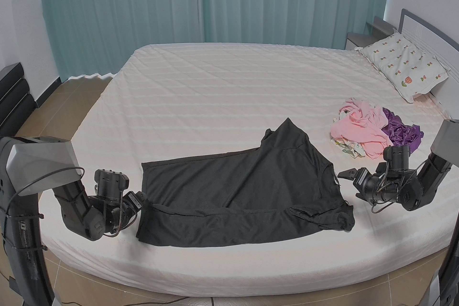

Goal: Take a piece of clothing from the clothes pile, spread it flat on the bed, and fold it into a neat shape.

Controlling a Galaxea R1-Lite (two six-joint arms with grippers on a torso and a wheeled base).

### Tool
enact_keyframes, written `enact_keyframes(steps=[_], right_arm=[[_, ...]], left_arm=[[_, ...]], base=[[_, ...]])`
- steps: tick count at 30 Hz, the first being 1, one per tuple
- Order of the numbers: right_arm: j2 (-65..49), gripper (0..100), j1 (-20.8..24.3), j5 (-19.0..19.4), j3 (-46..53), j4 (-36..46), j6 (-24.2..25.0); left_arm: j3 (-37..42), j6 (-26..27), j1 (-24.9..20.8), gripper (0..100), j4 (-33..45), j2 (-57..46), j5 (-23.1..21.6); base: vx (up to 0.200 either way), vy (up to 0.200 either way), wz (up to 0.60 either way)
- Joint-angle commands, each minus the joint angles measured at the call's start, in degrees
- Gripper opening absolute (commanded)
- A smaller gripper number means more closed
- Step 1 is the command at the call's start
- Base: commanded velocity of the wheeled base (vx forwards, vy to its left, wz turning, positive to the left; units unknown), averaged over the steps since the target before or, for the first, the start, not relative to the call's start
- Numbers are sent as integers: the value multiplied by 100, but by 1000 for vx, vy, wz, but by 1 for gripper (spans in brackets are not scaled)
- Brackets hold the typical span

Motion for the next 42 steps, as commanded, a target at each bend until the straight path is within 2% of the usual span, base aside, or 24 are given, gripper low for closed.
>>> enact_keyframes(steps=[1,3,6,9,14,17,22,25,27,30,36,42], right_arm=[[-450,100,237,-45,357,-108,976],[-502,100,325,-71,507,-117,1442],[-538,100,404,-71,682,-117,1811],[-511,100,448,-36,885,-249,1855],[-160,100,457,-62,1113,-969,1855],[-63,100,439,-71,1289,-1321,1864],[86,100,536,-97,1342,-1426,1855],[245,100,606,-282,1333,-1444,1837],[341,100,729,-484,1271,-1620,1855],[456,100,914,-537,1289,-1857,1846],[746,100,1020,-677,1298,-2402,1811],[860,100,1081,-704,1350,-2446,1706]], left_arm=[[730,-145,287,100,-4,-1209,-572],[1082,-268,287,100,-13,-1569,-801],[1460,-294,287,100,-22,-1894,-950],[1688,-391,270,100,-57,-2061,-950],[1706,-1208,261,100,-101,-2052,-1091],[1723,-1226,261,100,-109,-1850,-1266],[1750,-1235,261,100,-109,-1648,-1398],[1785,-1252,261,100,-101,-1613,-1548],[1873,-1261,252,100,-109,-1543,-1855],[1899,-1270,199,100,-109,-1534,-2040],[1908,-1261,76,100,-171,-1393,-1996],[1952,-1235,24,100,-215,-1358,-1987]], base=[[0,0,0],[0,0,0],[0,0,0],[0,0,0],[0,0,0],[200,0,0],[200,0,0],[67,0,0],[0,0,0],[0,0,0],[0,0,0],[0,0,0]])
